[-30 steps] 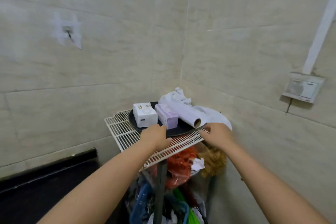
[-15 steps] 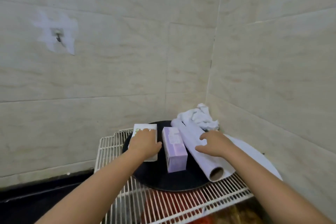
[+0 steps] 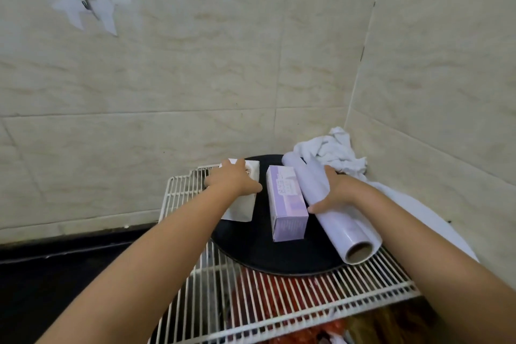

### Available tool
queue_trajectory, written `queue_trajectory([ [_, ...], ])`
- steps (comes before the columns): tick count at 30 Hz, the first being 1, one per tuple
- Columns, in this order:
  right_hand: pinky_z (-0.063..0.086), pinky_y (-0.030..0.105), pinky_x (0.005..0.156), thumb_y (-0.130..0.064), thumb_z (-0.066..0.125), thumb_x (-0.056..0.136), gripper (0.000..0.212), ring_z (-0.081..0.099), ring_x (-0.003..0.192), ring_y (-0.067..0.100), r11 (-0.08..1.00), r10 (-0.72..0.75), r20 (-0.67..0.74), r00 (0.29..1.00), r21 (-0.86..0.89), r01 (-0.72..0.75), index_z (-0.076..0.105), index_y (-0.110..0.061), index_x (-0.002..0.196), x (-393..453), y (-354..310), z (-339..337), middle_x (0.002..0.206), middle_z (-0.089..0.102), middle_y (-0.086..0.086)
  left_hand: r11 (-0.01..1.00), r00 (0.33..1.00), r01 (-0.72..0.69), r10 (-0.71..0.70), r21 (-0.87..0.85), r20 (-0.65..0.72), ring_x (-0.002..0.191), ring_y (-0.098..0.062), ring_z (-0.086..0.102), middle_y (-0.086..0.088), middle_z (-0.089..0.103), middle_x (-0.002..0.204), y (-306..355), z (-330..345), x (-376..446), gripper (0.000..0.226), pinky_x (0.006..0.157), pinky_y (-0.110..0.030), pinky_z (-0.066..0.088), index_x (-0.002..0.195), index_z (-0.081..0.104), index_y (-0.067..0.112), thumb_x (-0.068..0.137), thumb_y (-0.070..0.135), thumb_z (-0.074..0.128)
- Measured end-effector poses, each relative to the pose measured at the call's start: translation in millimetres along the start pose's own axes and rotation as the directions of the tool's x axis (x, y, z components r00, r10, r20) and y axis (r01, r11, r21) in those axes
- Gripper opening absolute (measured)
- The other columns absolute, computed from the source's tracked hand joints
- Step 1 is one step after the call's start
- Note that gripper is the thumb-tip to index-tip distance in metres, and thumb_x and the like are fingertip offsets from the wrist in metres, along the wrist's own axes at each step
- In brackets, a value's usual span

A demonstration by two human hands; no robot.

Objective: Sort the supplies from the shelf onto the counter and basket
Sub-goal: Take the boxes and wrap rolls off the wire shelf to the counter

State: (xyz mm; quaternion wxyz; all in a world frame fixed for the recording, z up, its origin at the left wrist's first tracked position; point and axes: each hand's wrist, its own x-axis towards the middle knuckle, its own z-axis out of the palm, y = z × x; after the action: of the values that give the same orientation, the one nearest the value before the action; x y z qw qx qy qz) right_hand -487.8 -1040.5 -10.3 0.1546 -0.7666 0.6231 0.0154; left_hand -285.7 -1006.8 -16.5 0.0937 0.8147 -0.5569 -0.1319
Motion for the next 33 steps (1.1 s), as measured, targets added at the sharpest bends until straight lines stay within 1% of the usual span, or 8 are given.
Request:
queue_trajectory([
  [4,0.047,0.031,0.079,-0.049,0.073,0.065,0.111,0.057,0.106,0.026,0.983,0.091,0.035,0.995,-0.163,-0.085,0.010,0.000,0.142,-11.3,-10.8,12.2,0.126,0.055,0.011,1.000,1.000,0.009,-0.009,0.011,0.020,0.128,-0.041,0.033,-0.008,0.028,0.141,1.7,0.9,7.8,0.062,0.100,-0.047,0.041,0.132,0.037,0.025,0.075,0.036,0.059],
  [6,0.044,0.029,0.065,-0.040,0.071,0.070,0.069,0.058,0.083,0.023,0.965,0.114,0.058,0.992,-0.244,-0.096,0.042,-0.002,0.118,-12.4,-16.9,15.4,0.112,0.059,0.007,1.000,0.999,0.020,-0.020,-0.003,0.040,0.127,-0.040,0.036,-0.009,0.025,0.142,0.1,2.2,12.7,0.071,0.099,-0.047,0.043,0.137,0.031,0.029,0.074,0.038,0.062],
  [8,0.038,0.024,0.051,-0.029,0.067,0.071,0.030,0.051,0.060,0.016,0.964,0.119,0.025,0.993,-0.242,-0.110,0.045,-0.009,0.076,-12.5,-17.2,18.1,0.082,0.056,0.001,0.999,0.995,0.051,-0.050,-0.016,0.082,0.126,-0.038,0.039,-0.012,0.025,0.144,-2.8,1.2,16.2,0.082,0.097,-0.045,0.046,0.142,0.023,0.034,0.072,0.042,0.065],
  [11,0.031,0.022,0.043,-0.030,0.066,0.069,0.030,0.046,0.055,0.013,0.970,0.168,-0.024,0.986,-0.173,-0.169,0.045,-0.011,0.079,-13.0,-13.9,22.7,0.070,0.046,-0.002,0.996,0.987,0.087,-0.082,-0.026,0.139,0.129,-0.035,0.037,-0.012,0.029,0.145,-6.8,-1.8,22.7,0.089,0.093,-0.041,0.044,0.143,0.017,0.040,0.069,0.048,0.066],
  [17,0.038,0.026,0.070,-0.035,0.064,0.074,0.045,0.056,0.101,0.020,0.941,0.174,-0.144,0.974,-0.268,-0.208,0.054,-0.014,0.112,-8.2,-15.3,27.0,0.112,0.054,0.003,0.994,0.990,0.101,-0.097,-0.039,0.106,0.129,-0.037,0.032,-0.016,0.032,0.140,-2.2,-0.4,20.0,0.085,0.092,-0.047,0.046,0.140,0.021,0.040,0.068,0.043,0.067],
  [21,0.031,0.030,0.076,-0.037,0.058,0.076,0.022,0.056,0.089,0.022,0.971,0.168,-0.158,0.973,-0.143,-0.191,0.051,-0.016,0.079,-15.7,-11.7,12.4,0.076,0.051,-0.002,0.997,1.000,0.021,-0.021,0.074,0.001,0.127,-0.038,0.037,-0.019,0.039,0.134,4.3,-5.6,8.6,0.078,0.099,-0.045,0.041,0.138,0.026,0.032,0.072,0.037,0.067],
  [26,0.035,0.024,0.063,-0.038,0.062,0.072,0.031,0.049,0.068,0.016,0.994,0.110,-0.304,0.946,0.035,-0.104,0.041,-0.016,0.068,-21.5,-6.9,-8.7,0.071,0.046,-0.002,0.973,0.991,0.000,0.030,0.230,-0.127,0.120,-0.036,0.042,-0.019,0.046,0.126,6.7,-1.8,-6.8,0.074,0.097,-0.043,0.042,0.134,0.029,0.022,0.072,0.037,0.067],
  [33,0.030,0.023,0.044,-0.038,0.067,0.065,0.033,0.045,0.054,0.010,0.970,-0.019,-0.300,0.954,0.225,0.091,0.048,-0.017,0.080,-25.6,0.0,-4.6,0.065,0.048,-0.004,0.979,0.989,0.130,-0.140,0.159,0.053,0.130,-0.035,0.039,-0.016,0.031,0.146,-17.0,4.9,-25.3,0.103,0.106,-0.046,0.040,0.148,0.008,0.028,0.067,0.054,0.067],
])
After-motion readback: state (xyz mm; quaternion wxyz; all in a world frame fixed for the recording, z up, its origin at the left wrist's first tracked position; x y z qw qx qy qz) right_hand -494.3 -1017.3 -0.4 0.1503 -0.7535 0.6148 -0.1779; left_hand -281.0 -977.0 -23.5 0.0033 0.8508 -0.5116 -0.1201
